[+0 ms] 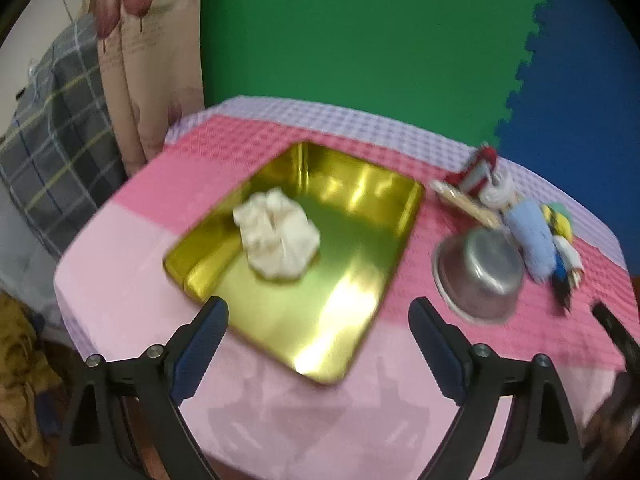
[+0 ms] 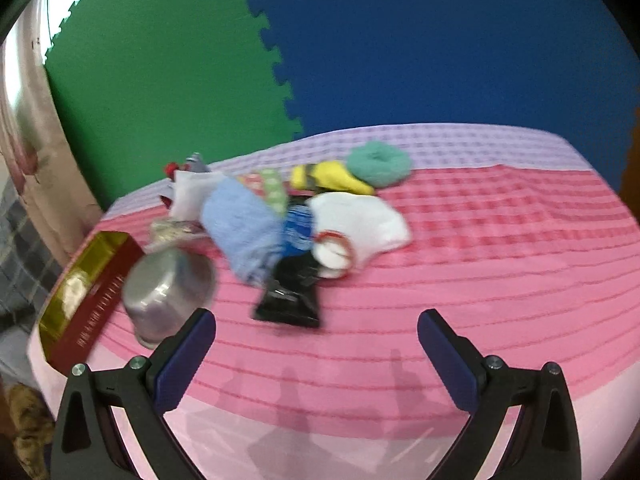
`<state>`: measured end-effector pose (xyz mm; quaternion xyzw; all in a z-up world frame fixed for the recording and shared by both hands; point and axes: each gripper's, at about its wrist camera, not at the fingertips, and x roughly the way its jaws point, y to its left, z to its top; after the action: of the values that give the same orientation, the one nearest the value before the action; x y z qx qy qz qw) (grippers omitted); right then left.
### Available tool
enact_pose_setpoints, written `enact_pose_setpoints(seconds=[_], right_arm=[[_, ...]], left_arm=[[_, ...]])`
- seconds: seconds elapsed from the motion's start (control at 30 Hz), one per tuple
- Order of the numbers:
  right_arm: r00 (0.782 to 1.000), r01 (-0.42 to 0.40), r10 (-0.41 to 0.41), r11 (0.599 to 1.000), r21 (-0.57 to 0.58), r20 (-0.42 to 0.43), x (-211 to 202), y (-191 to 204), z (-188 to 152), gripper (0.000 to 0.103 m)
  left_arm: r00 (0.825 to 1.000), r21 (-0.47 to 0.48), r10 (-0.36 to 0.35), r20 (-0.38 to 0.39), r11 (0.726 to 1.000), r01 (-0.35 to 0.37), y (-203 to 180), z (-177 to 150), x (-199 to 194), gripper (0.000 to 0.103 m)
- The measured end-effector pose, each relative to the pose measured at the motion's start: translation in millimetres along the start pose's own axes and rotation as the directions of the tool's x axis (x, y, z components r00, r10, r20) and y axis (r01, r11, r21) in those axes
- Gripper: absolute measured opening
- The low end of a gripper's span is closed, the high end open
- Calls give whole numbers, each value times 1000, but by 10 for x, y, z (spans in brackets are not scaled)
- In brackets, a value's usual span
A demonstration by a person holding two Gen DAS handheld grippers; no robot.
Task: Organize soft objects
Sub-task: 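Carry the cream scrunchie with the left tool into the gold tin and release, then grasp the black-and-blue protein sachet with the right tool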
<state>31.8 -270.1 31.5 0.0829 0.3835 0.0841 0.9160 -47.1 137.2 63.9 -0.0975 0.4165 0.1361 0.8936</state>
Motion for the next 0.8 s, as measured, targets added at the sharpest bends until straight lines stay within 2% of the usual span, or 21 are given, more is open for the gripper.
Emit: enact_pose_setpoints(seconds=[0.13, 0.2, 0.23, 0.27, 0.37, 0.43, 0.47, 0.5, 0.53, 0.6, 0.67, 0.73, 0.8], right_arm=[[999, -26, 27, 1000, 16, -39, 183, 150, 114, 97], [997, -43, 47, 997, 65, -68, 305, 155, 168, 85], [996, -38, 45, 996, 84, -83, 362, 151, 187, 71], [993, -34, 46, 993, 110, -108, 413, 138, 198, 61], [977, -58, 98, 977, 207, -187, 660, 55, 221, 61], [969, -41, 98, 969, 245, -227, 789, 29, 221, 60], [971, -36, 93, 968, 250, -220, 817, 20, 241, 60], [972, -28, 83, 970, 242, -220, 833, 32, 261, 54], [970, -26, 80, 972, 234, -227, 869, 52, 280, 36], [962, -9, 67, 977, 214, -263, 920, 83, 288, 35], [962, -22, 73, 981, 195, -262, 888, 99, 287, 35], [961, -98, 148, 972, 213, -233, 779, 79, 255, 35], [964, -116, 154, 977, 177, -215, 586, 96, 202, 35]], left_arm=[[999, -22, -8, -53, 1000, 6, 39, -283, -19, 90], [996, -29, -21, -89, 999, 18, 58, -388, 32, 90], [995, -30, -19, -98, 999, 16, 53, -425, 51, 90], [995, -28, -12, -100, 1000, 9, 45, -454, 68, 90], [995, -9, 11, -97, 1000, -11, 33, -485, 100, 90], [996, 4, 10, -88, 1000, -9, 16, -497, 108, 90], [996, 7, 11, -89, 1000, -11, 14, -497, 113, 90], [996, 12, 12, -93, 1000, -11, 11, -498, 126, 90], [995, 16, 11, -96, 1000, -9, 18, -495, 136, 90], [995, 20, 10, -104, 1000, -8, 10, -503, 154, 90], [995, 20, 7, -104, 1000, -5, 7, -503, 149, 90], [994, 22, 4, -105, 1000, -1, 3, -507, 145, 90], [994, 30, -2, -112, 1000, 6, -26, -526, 152, 90]])
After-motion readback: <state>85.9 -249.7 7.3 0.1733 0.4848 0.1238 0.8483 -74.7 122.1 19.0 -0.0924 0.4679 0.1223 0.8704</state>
